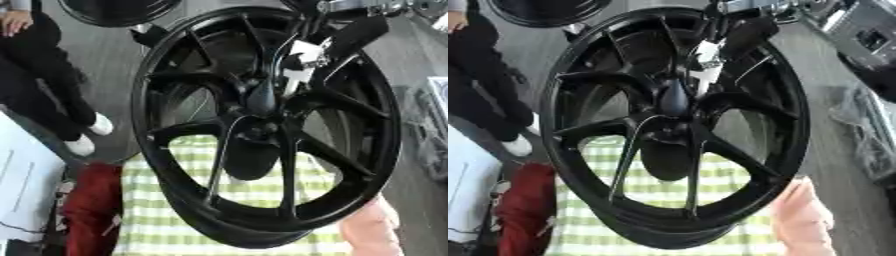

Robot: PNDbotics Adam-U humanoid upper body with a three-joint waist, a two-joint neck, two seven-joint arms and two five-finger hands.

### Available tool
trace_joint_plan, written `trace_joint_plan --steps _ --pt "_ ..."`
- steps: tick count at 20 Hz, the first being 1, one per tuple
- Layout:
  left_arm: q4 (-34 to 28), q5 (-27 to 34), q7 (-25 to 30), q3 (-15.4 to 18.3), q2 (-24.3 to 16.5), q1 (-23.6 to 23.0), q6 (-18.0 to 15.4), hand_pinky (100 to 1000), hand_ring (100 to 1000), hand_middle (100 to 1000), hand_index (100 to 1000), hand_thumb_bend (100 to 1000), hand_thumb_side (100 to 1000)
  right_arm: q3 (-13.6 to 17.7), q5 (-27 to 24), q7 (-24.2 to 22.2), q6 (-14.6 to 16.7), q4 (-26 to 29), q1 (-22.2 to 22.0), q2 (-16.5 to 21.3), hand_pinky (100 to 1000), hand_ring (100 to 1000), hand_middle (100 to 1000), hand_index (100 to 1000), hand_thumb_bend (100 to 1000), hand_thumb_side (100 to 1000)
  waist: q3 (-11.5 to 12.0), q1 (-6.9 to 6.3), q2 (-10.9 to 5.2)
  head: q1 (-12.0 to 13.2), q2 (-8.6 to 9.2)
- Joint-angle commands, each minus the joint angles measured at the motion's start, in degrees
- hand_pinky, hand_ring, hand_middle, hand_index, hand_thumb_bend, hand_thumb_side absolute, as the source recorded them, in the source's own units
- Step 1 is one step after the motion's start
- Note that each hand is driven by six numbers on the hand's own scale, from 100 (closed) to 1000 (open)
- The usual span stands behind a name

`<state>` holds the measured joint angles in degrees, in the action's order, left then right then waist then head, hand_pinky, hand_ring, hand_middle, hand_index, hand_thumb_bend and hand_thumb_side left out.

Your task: Pull the pin out of the wheel hub.

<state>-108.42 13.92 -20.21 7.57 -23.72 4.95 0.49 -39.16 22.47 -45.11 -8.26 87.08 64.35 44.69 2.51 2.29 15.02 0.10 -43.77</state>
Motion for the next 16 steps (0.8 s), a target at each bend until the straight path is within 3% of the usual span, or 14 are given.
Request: trace_joint_plan --steps 1,8,16 --pt "-0.70 -0.01 -0.02 0.49 -1.48 0.14 -0.11 791 735 812 743 395 607 1.22 0.38 0.40 -0.15 -0.15 0.54 2.03 825 832 763 900 389 834 -0.02 -0.22 -0.70 -0.08 0.04" --pt "-0.72 0.04 0.02 0.46 -1.44 0.20 -0.09 791 735 813 743 393 608 1.23 0.33 -0.08 -0.30 -0.41 0.11 2.17 821 825 754 893 400 843 -0.02 -0.34 -0.37 -0.20 0.26" --pt "-0.73 0.07 0.10 0.39 -1.39 0.22 -0.05 791 735 813 742 392 609 1.24 0.15 -0.90 -0.66 -0.75 0.25 1.71 809 802 677 867 421 772 0.09 -0.39 -0.20 -0.46 0.36"
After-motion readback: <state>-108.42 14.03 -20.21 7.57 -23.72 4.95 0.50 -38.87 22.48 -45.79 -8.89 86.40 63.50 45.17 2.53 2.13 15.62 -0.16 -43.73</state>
